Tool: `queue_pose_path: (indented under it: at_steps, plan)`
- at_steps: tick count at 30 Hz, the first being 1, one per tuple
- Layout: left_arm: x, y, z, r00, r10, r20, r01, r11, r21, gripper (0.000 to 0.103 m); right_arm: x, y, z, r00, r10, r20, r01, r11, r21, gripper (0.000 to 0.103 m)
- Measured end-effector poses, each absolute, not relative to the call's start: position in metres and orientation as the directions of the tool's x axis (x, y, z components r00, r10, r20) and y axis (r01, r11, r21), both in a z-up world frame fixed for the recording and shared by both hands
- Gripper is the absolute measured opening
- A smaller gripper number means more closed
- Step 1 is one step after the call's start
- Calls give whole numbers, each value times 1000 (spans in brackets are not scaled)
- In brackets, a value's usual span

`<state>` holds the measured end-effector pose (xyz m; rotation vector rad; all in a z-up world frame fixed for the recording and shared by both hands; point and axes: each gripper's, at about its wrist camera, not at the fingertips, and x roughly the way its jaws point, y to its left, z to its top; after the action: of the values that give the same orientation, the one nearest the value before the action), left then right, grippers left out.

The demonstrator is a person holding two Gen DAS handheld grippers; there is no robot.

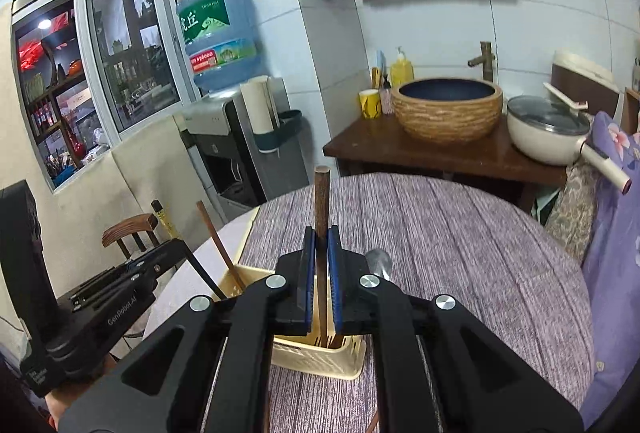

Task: Organize utensils
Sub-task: 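Lift both chopsticks and lower them into the beige holder with both tools, then open both tools to release the chopsticks inside the holder, then move both tools back toward the remaining utensils on the table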

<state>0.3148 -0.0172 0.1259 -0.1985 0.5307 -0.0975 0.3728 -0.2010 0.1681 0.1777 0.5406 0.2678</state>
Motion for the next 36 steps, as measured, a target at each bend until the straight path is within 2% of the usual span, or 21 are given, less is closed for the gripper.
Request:
queue_pose_path:
  at_steps: [6,11,12,13,14,15,17,21,22,24,30,36]
  plan:
    - [320,-20,111,835,-142,-532,35,978,-206,7,374,-202,157,820,296,-490,-200,950,239,7]
    - [316,-20,112,841,-154,-518,46,975,-216,8,373,-204,157,813,326,-482,-219,939,266,10]
    - [314,-20,115,841,-163,-515,55,974,-219,8,372,-205,157,814,328,-480,-220,938,268,19]
    - [312,-20,117,842,-169,-512,62,974,-219,10,369,-207,156,819,325,-474,-218,939,268,37]
    - [309,-20,119,843,-174,-508,69,973,-218,17,366,-209,156,825,322,-464,-216,939,268,47]
    - [304,-20,121,848,-177,-500,74,973,-218,32,362,-210,157,833,321,-452,-216,939,269,58]
    - [291,-17,125,865,-178,-469,76,971,-227,54,350,-213,157,850,311,-426,-215,942,258,58]
    - [270,-13,122,877,-177,-448,79,970,-229,61,322,-214,157,866,308,-394,-239,947,216,60]
    - [266,-12,120,876,-180,-448,77,968,-237,63,318,-214,157,869,304,-390,-240,949,206,67]
    - [256,-9,115,875,-193,-445,79,962,-262,70,306,-215,154,882,283,-378,-231,957,177,72]
    - [233,-7,93,874,-160,-460,59,972,-227,79,277,-221,138,892,246,-378,-217,969,119,73]
    - [212,3,52,833,-138,-536,13,973,-230,80,252,-237,103,888,155,-434,-136,988,76,73]
